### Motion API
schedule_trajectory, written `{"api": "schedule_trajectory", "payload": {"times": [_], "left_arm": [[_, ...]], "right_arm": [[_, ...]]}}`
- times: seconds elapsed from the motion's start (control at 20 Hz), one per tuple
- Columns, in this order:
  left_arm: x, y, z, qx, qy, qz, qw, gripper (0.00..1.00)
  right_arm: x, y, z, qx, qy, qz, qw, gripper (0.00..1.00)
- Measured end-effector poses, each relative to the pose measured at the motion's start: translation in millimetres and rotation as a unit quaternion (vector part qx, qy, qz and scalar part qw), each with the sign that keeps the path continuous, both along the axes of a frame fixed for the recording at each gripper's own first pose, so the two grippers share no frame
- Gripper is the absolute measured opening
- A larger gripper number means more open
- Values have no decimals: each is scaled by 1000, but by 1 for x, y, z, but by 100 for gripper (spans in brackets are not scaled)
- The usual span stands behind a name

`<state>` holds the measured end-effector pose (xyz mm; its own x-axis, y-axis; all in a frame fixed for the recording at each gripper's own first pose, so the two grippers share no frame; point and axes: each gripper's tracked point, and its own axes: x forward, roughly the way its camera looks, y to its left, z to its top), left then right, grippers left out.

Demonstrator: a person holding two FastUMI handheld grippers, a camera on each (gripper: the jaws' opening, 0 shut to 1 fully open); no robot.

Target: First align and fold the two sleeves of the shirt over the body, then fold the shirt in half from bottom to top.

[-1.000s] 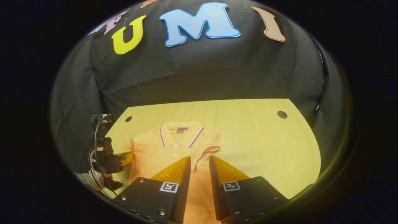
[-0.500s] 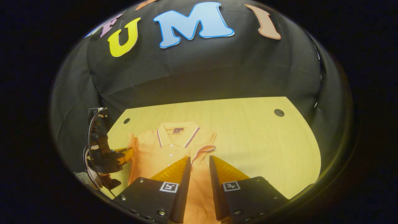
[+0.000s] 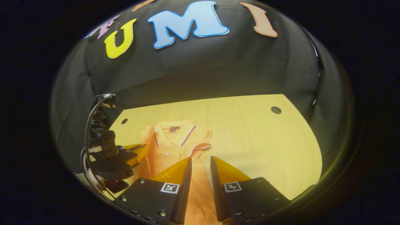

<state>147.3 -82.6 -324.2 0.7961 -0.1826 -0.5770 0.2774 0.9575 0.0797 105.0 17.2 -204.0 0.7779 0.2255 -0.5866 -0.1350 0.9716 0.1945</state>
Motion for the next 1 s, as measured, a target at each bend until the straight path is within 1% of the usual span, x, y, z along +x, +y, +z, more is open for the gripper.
{"api": "schedule_trajectory", "payload": {"times": [0.05,0.15,0.2,0.25,0.3,0.35,0.4,0.45,0.55,0.6,0.65,0.7,0.9,0.95,1.0], "left_arm": [[0,-6,-1,0,1,-6,1000,8],[1,-11,-5,0,3,-9,1000,8],[1,-12,-6,1,6,-8,1000,8],[0,-12,-8,1,11,-7,1000,8],[-1,-14,-10,-6,18,-8,1000,10],[-4,-14,-12,-12,24,-7,1000,15],[-6,-15,-12,-21,28,-8,999,17],[-7,-15,-11,-27,26,-7,999,25],[-9,-17,-2,-45,19,-9,999,25],[-12,-17,2,-49,18,-9,999,31],[-15,-15,4,-49,17,-9,999,44],[-17,-13,8,-50,14,-8,999,46],[-34,-4,23,-60,7,-2,998,46],[-39,0,25,-59,5,-2,998,46],[-45,2,26,-58,5,-4,998,46]], "right_arm": [[-1,-4,0,0,1,-4,1000,37],[-4,-11,-1,0,3,-9,1000,37],[-6,-13,-2,-1,5,-11,1000,34],[-7,-16,-3,-1,7,-13,1000,37],[-8,-18,-4,0,8,-14,1000,37],[-9,-20,-4,0,9,-16,1000,34],[-9,-21,-6,2,10,-18,1000,34],[-10,-21,-6,5,11,-19,1000,37],[-11,-21,-5,9,11,-20,1000,37],[-12,-20,-6,10,10,-19,1000,37],[-13,-18,-6,10,10,-17,1000,37],[-15,-17,-9,8,10,-14,1000,37],[-28,-6,-18,6,16,-1,1000,37],[-33,-4,-20,5,19,2,1000,34],[-39,-2,-24,2,21,6,1000,37]]}}
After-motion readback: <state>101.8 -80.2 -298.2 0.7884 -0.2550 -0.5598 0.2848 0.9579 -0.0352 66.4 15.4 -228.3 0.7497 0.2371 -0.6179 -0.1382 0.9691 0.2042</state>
